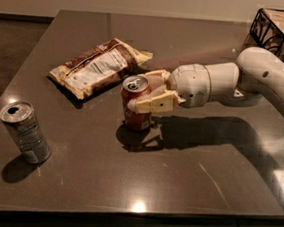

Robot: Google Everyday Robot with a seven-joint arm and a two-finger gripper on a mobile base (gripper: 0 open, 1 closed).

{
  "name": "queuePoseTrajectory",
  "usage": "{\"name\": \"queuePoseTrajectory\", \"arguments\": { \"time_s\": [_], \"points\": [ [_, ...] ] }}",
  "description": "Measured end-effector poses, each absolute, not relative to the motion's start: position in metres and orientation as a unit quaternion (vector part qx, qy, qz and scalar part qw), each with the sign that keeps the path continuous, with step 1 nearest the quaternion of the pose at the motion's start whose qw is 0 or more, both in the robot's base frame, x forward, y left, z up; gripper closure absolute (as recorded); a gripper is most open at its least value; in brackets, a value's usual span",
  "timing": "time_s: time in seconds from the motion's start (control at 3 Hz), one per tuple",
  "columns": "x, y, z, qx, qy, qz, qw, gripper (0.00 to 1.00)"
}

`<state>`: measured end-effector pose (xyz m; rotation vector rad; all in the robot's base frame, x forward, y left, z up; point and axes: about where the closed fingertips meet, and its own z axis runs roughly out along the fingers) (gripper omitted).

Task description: Place coke can upright

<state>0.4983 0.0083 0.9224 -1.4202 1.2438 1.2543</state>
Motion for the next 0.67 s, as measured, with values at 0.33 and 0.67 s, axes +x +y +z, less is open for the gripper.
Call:
{"name": "queuePoseTrajectory", "arguments": {
  "time_s": [0.33, 0.67],
  "points": [
    [0.4999, 0.0084, 0.9173, -0.561, 0.499, 0.510, 0.420, 0.84],
    [0.5007, 0.0079, 0.9124, -0.557, 0.500, 0.519, 0.413, 0.61]
  ]
}}
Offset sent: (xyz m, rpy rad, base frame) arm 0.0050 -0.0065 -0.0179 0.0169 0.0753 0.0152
